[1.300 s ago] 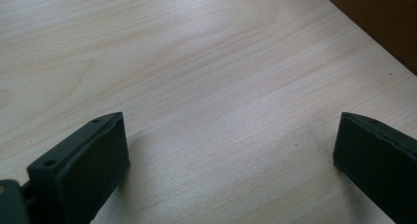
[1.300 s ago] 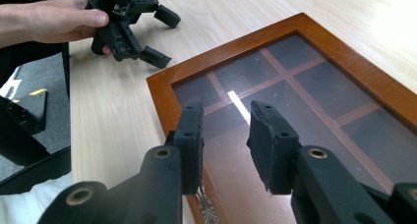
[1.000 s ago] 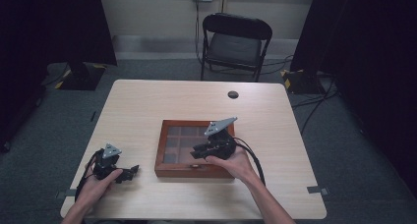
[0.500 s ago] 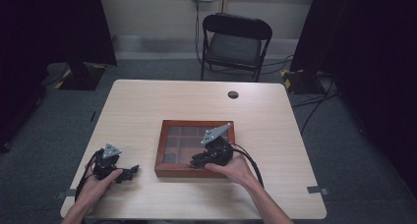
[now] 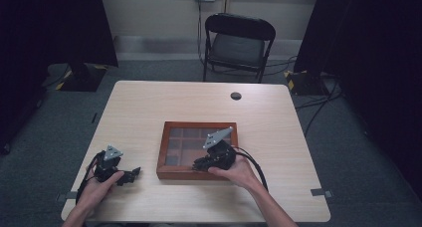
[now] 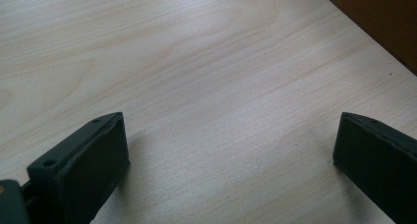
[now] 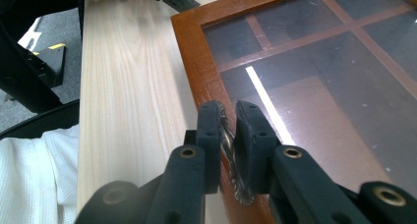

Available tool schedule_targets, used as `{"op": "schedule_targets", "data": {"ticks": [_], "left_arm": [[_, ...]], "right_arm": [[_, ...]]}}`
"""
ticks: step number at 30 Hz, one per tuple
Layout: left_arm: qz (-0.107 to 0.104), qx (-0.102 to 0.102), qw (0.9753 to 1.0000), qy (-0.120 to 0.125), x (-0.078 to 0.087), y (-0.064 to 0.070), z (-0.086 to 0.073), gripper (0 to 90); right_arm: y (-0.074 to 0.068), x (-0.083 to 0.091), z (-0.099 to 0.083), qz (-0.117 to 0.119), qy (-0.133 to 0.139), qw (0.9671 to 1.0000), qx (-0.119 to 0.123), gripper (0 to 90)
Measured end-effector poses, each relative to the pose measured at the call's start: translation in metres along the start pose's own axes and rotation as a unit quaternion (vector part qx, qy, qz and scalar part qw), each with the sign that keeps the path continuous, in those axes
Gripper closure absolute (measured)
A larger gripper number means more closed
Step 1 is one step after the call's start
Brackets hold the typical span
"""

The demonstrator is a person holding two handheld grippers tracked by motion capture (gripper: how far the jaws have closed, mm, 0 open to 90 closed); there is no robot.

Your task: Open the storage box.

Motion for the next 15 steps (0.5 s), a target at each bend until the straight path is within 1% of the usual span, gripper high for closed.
{"op": "schedule_targets", "data": {"ticks": [5,8,10,12,14,15], "left_arm": [[-0.001,0.0,1.0,0.0,-0.0001,0.0001,0.0,0.0],[0.0,0.0,1.0,0.0,0.0,0.0,0.0,0.0],[0.0,0.0,1.0,0.0,0.0,0.0,0.0,0.0],[-0.001,0.0,1.0,0.0,-0.0001,0.0002,0.0,0.0],[-0.001,0.0,1.0,0.0,-0.0001,0.0001,0.0,0.0],[0.0,0.0,1.0,0.0,-0.0001,0.0001,0.0,0.0]], "right_arm": [[0.0011,-0.0012,-0.0014,-0.001,0.001,1.0,0.003,81.8],[0.0018,-0.0026,-0.0057,-0.001,-0.01,0.9999,0.009,80.4],[0.0013,-0.0043,-0.0076,-0.001,-0.011,0.9999,0.009,80.9],[0.0008,-0.0054,-0.0083,0.001,-0.006,0.9999,0.01,81.0],[0.0009,-0.005,-0.009,0.005,-0.002,1.0,0.005,81.2],[0.0013,-0.005,-0.0092,0.002,-0.002,0.9999,0.01,81.4]]}}
Point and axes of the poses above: each handheld gripper's, and its own axes: x roughly backward along the jaws, z roughly out of its top, y roughly to its right, the point moved 10 cm from there along -x, roughly forward along the jaws, and after that the axes turned 7 degrees about x, right-handed, at the moved point
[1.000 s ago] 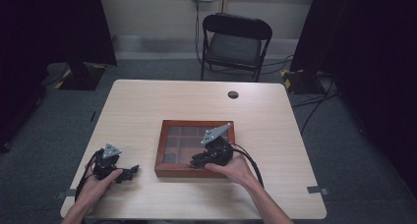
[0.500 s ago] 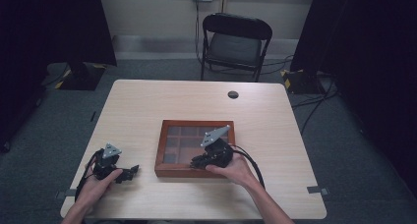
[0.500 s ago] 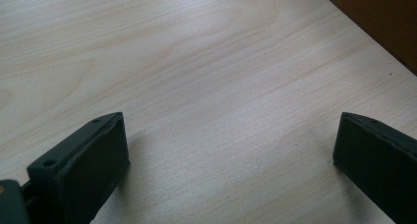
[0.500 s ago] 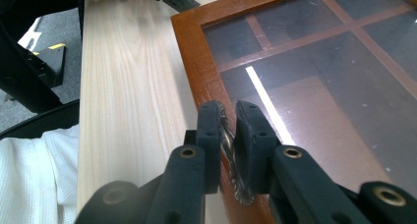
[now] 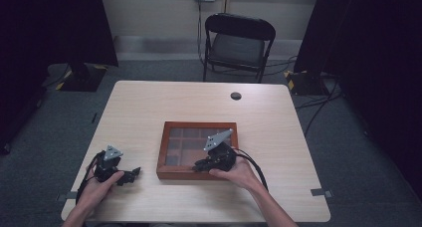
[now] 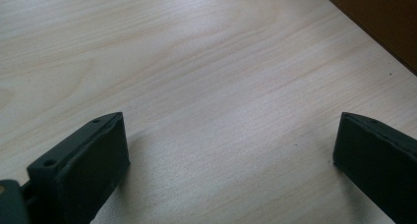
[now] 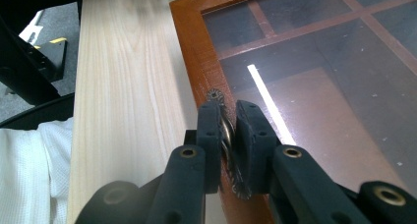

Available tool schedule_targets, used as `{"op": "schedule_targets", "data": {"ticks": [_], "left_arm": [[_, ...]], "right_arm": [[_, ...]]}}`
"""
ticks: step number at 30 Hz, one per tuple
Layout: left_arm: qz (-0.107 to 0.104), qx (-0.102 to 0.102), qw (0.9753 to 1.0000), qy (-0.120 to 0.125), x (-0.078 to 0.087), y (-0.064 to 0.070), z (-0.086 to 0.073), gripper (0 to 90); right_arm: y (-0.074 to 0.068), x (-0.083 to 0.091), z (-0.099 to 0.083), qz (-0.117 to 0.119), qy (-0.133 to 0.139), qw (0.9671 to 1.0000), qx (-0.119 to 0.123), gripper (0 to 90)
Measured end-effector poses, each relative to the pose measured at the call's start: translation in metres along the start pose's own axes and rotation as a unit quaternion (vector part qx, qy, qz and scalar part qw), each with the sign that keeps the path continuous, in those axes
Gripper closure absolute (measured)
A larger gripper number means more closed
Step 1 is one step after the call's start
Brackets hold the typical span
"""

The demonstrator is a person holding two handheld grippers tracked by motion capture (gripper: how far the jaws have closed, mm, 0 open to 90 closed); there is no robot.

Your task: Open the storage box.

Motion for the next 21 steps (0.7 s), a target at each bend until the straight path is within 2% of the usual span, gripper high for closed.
{"op": "schedule_targets", "data": {"ticks": [5,8,21], "left_arm": [[0.0,-0.001,1.0,-0.001,0.0001,-0.0002,-0.0001,0.0],[-0.001,0.0,1.0,0.0,0.0,0.0,0.0,0.0],[0.0,0.0,1.0,0.0,0.0,0.0001,0.0,0.0]], "right_arm": [[-0.0017,-0.0002,0.001,-0.011,-0.008,0.9999,0.006,82.0],[-0.0026,-0.0024,0.0026,-0.012,0.001,0.9999,0.0,82.2],[-0.0039,-0.0046,0.0052,-0.01,-0.006,0.9999,0.002,82.6]]}}
Point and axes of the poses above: each handheld gripper's, and its own axes: x roughly backward along the jaws, z roughly out of its top, y roughly to its right, the point moved 10 cm from there along -x, roughly forward along the jaws, and after that the axes turned 7 degrees about x, right-handed, at the moved point
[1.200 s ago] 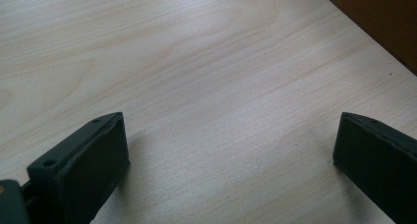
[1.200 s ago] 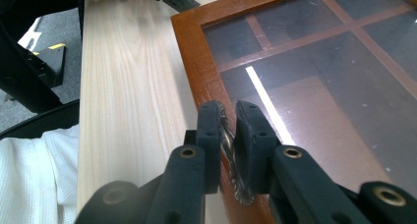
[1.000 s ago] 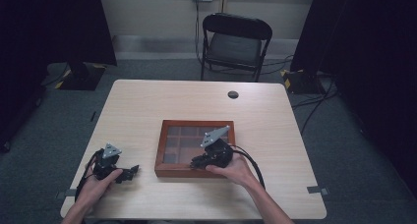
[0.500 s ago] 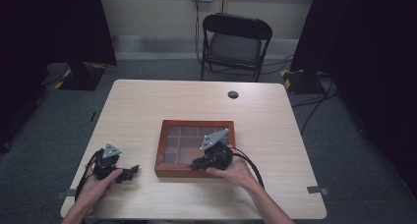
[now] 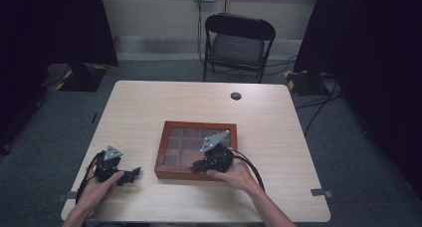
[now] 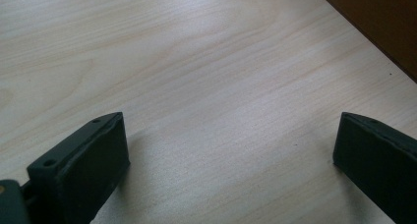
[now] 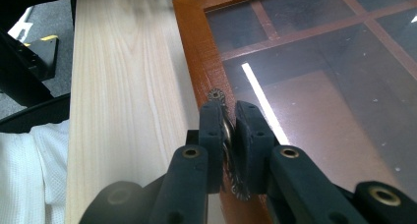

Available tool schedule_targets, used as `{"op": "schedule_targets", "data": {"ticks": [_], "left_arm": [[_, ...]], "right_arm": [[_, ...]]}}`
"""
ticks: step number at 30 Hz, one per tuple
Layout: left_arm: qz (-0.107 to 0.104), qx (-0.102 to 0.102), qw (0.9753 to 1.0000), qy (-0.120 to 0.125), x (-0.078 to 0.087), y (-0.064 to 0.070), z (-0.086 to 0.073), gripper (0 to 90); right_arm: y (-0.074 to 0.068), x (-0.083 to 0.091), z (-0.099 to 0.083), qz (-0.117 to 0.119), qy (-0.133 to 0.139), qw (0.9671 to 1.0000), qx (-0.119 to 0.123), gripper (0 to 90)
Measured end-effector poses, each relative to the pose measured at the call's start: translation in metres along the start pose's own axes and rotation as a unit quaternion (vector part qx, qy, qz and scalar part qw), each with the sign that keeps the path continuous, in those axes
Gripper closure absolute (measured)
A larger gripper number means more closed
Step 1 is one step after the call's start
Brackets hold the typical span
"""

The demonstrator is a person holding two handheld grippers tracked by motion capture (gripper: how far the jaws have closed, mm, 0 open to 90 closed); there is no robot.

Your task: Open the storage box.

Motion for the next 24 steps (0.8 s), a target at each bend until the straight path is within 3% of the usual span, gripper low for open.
{"op": "schedule_targets", "data": {"ticks": [24], "left_arm": [[0.0,0.0,1.0,0.0,0.0,-0.0001,0.0,0.0]], "right_arm": [[-0.0021,0.0046,0.0078,0.01,0.005,0.9999,0.003,83.0]]}}
Point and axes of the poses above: each handheld gripper's, and its own axes: x roughly backward along the jaws, z roughly out of its top, y roughly to its right, the point moved 10 cm from there along -x, roughly forward along the jaws, and after that the axes turned 7 degrees about x, right-handed, at the moved point
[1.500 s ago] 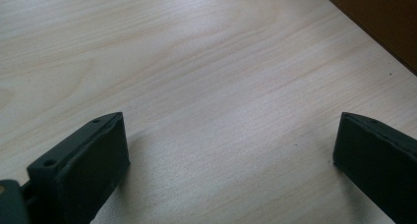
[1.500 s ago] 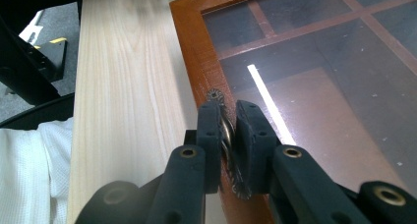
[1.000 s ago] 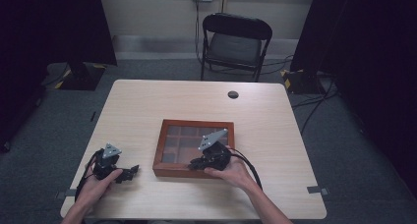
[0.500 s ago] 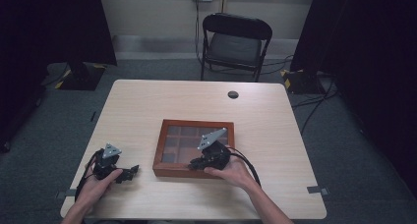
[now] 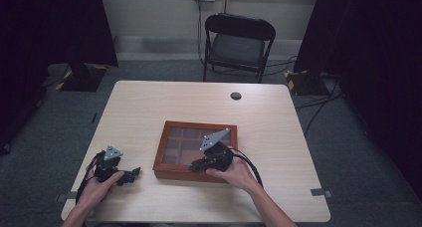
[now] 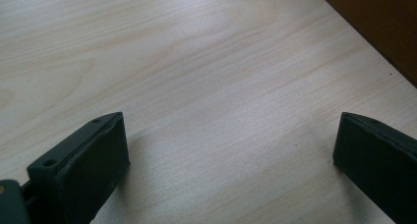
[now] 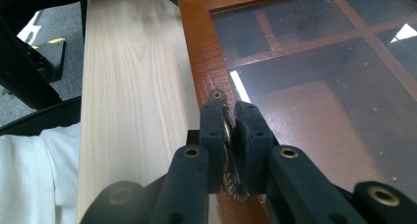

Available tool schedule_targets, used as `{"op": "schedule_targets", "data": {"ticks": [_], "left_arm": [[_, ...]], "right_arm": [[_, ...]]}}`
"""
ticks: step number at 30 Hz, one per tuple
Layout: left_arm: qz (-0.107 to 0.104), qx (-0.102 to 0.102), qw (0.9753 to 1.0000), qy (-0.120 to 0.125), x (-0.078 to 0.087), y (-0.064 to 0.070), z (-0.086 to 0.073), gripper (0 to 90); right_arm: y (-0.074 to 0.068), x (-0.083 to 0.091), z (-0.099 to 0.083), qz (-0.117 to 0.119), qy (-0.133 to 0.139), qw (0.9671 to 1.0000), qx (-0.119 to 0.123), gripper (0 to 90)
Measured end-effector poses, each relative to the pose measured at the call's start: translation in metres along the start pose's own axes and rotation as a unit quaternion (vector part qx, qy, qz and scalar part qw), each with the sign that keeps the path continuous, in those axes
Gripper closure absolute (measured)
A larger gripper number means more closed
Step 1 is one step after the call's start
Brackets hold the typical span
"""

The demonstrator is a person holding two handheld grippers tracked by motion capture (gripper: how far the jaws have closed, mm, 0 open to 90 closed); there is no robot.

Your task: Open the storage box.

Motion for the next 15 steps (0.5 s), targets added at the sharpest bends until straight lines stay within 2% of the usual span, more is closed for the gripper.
{"op": "schedule_targets", "data": {"ticks": [15], "left_arm": [[0.0,0.0,1.0,0.0,0.0,0.0,0.0,0.0]], "right_arm": [[0.0026,0.0074,0.0084,0.008,0.002,1.0,-0.002,83.0]]}}
Point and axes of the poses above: each handheld gripper's, and its own axes: x roughly backward along the jaws, z roughly out of its top, y roughly to its right, the point moved 10 cm from there along -x, roughly forward along the jaws, and after that the axes turned 7 degrees about x, right-handed, at the moved point
